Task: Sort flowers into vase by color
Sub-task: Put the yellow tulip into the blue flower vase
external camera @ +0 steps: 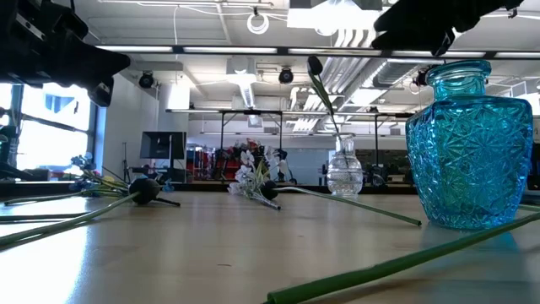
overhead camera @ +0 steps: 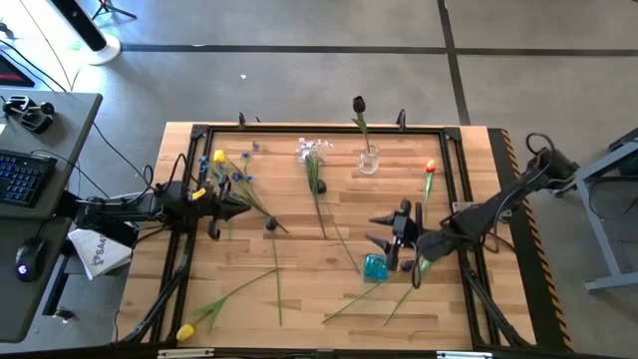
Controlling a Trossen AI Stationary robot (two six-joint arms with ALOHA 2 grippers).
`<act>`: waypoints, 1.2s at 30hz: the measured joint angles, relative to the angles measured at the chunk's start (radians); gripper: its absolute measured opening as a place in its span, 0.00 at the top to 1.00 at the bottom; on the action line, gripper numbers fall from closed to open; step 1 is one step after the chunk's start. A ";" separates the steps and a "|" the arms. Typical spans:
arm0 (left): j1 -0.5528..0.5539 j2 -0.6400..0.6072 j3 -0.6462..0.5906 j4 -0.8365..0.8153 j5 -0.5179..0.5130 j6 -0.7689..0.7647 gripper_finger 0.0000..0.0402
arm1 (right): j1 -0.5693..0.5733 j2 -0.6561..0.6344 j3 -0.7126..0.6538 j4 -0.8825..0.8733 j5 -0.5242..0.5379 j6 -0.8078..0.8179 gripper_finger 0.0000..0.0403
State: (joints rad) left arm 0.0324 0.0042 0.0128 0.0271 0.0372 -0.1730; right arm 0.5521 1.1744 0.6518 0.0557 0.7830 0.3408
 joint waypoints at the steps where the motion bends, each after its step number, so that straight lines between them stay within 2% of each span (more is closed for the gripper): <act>1: 0.000 0.000 0.000 0.004 -0.001 -0.026 1.00 | 0.006 0.014 0.000 0.008 0.000 0.000 0.48; 5: 0.000 0.000 0.000 0.109 -0.009 -0.155 1.00 | 0.014 0.051 0.000 0.039 0.001 0.000 0.48; 8: -0.012 0.019 0.006 0.196 0.017 -0.154 1.00 | 0.014 0.067 0.000 0.046 0.006 -0.001 0.48; 10: -0.035 0.057 0.024 0.201 -0.011 -0.130 1.00 | 0.014 0.070 0.000 0.047 0.023 -0.005 0.48; 14: -0.098 0.193 0.090 0.195 -0.129 -0.074 1.00 | 0.013 0.070 0.000 0.048 0.037 -0.006 0.48; 18: -0.176 0.397 0.207 0.175 -0.205 -0.020 1.00 | 0.013 0.069 0.000 0.048 0.037 -0.008 0.48; 22: -0.257 0.614 0.395 -0.049 -0.272 -0.037 1.00 | 0.013 0.069 0.000 0.047 0.037 -0.005 0.48; 27: -0.350 0.874 0.690 -0.580 -0.270 -0.240 1.00 | 0.014 0.069 0.000 0.047 0.037 -0.006 0.48; 31: -0.430 1.063 0.867 -0.962 -0.156 -0.469 1.00 | 0.014 0.069 0.000 0.047 0.037 -0.008 0.48; 33: -0.472 1.129 0.902 -1.061 -0.068 -0.593 1.00 | 0.014 0.068 0.000 0.046 0.037 -0.009 0.48; 36: -0.541 1.199 0.901 -1.097 0.066 -0.763 1.00 | 0.014 0.068 0.000 0.047 0.037 -0.030 0.48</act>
State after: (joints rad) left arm -0.5088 1.2034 0.9136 -1.0702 0.1027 -0.9358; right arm 0.5659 1.2427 0.6518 0.1023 0.8204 0.3107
